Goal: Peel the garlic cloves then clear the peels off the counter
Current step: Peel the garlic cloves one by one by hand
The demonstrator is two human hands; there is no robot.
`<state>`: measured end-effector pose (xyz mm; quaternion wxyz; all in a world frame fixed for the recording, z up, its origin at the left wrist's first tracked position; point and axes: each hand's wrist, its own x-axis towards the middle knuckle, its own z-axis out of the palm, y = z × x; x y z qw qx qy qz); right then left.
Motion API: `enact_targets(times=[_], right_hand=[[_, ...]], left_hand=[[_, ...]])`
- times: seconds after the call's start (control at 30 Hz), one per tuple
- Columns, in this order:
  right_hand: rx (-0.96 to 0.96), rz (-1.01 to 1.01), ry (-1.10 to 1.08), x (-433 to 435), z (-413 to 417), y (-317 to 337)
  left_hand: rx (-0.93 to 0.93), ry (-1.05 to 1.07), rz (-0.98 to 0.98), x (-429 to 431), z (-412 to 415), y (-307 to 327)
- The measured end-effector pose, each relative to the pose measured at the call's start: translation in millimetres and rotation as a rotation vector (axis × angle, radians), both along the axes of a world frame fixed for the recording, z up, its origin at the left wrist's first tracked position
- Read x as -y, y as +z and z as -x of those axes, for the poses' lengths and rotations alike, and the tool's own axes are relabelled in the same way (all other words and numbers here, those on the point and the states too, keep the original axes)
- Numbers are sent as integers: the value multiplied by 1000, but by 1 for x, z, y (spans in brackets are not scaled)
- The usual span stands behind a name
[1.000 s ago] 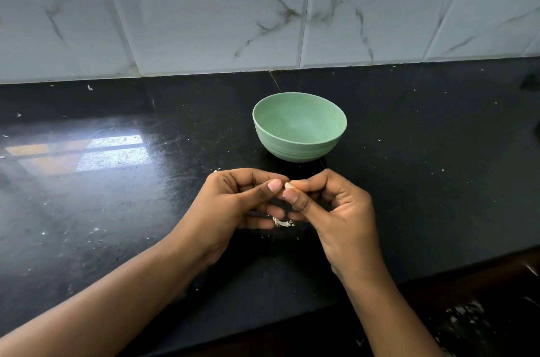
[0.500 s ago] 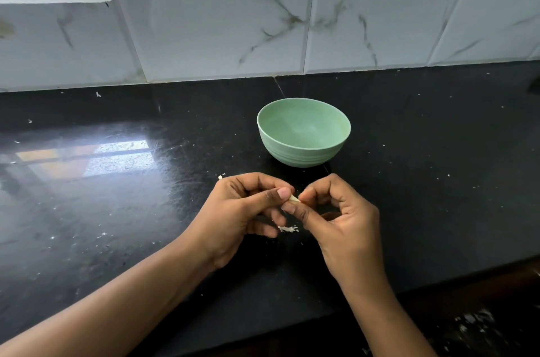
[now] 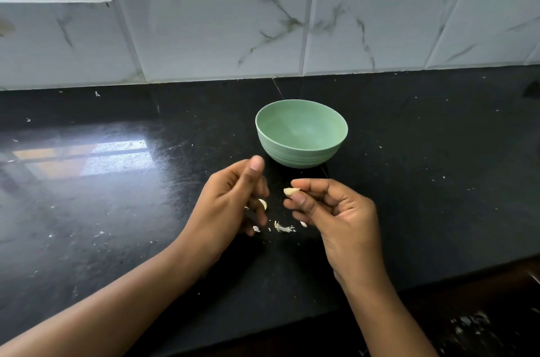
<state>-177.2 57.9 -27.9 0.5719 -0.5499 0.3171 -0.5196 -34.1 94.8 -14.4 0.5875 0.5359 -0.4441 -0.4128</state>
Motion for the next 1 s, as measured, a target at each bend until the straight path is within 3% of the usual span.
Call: enact_targets(times=[0.2,0.57,0.8,1.0], right_hand=[[75,-115,45,-1,1,7],[-2,-79,92,-3,1,7],[59,-146,86,-2,1,8],[62,-154,80,0,3,9]], left_hand=[[148,-125,139,-2,5,-3],[56,-38,166,-1,3,-4],[-42,16,80,2,1,-3],[240,227,100,13,-21,13]])
